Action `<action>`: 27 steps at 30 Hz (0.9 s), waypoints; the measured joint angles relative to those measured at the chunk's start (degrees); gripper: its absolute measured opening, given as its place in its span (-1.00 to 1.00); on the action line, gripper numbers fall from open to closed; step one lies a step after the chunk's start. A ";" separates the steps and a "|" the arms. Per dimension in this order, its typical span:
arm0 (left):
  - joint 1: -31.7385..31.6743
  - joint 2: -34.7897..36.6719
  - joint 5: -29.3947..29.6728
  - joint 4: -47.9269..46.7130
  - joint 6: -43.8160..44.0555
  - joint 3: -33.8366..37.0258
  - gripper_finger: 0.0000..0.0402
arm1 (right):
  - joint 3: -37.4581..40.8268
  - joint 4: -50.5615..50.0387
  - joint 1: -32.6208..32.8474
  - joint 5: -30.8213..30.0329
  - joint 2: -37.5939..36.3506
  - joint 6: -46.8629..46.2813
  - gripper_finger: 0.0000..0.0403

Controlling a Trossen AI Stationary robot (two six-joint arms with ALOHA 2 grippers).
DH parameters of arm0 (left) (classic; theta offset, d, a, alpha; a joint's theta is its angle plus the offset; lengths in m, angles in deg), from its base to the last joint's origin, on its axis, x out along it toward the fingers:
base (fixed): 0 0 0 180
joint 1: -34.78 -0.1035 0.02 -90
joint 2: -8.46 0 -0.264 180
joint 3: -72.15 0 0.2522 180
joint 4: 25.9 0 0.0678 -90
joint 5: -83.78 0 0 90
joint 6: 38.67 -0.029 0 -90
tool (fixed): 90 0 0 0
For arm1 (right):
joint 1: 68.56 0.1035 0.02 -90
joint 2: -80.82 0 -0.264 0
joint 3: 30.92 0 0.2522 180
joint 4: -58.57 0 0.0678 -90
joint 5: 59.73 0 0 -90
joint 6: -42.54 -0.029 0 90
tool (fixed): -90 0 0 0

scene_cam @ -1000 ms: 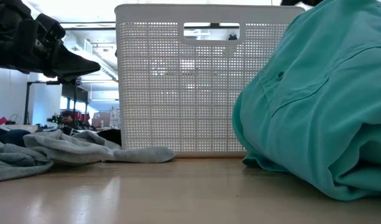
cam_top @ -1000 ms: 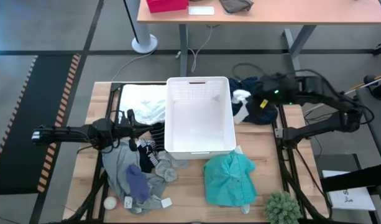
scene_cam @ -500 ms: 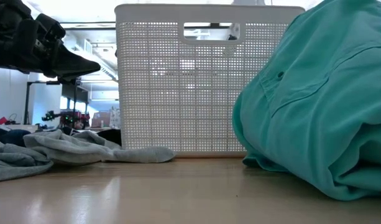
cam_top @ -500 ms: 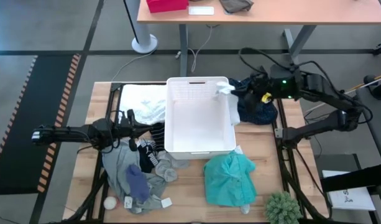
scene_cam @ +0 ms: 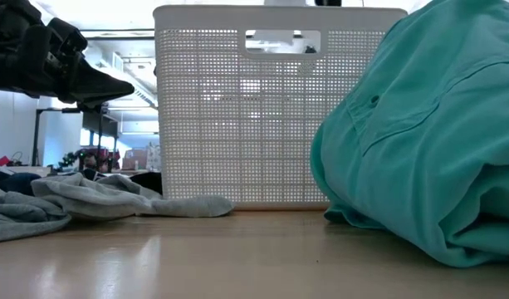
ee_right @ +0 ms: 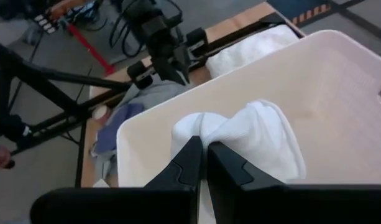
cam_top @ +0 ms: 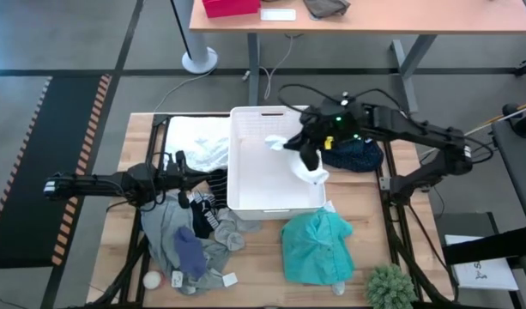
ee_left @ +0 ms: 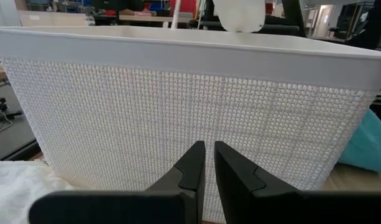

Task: Sort clothes
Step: Put the right white sock into the white bin, then put the white shirt into the white bin

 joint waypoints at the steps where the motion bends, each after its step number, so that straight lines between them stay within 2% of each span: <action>1: 0.01 0.00 0.00 0.00 0.00 0.00 -0.89 | 0.00 -0.15 -0.01 -0.02 0.64 0.31 -0.98; 5: 0.02 0.00 0.00 0.02 -0.01 0.00 -0.89 | 0.00 -0.32 -0.02 -0.04 3.14 1.09 -0.90; 11: -0.01 0.00 0.00 0.00 0.00 0.00 -0.89 | -1.24 -0.43 -0.02 -0.02 6.15 1.93 -0.65; 17: -0.01 0.00 0.00 0.02 0.00 0.00 -0.89 | -6.91 -1.54 -0.02 -0.02 8.89 4.58 -0.42; 27: -0.01 0.00 0.00 0.11 0.02 0.00 -0.89 | -15.77 -11.93 -0.02 -0.57 11.86 8.42 -0.19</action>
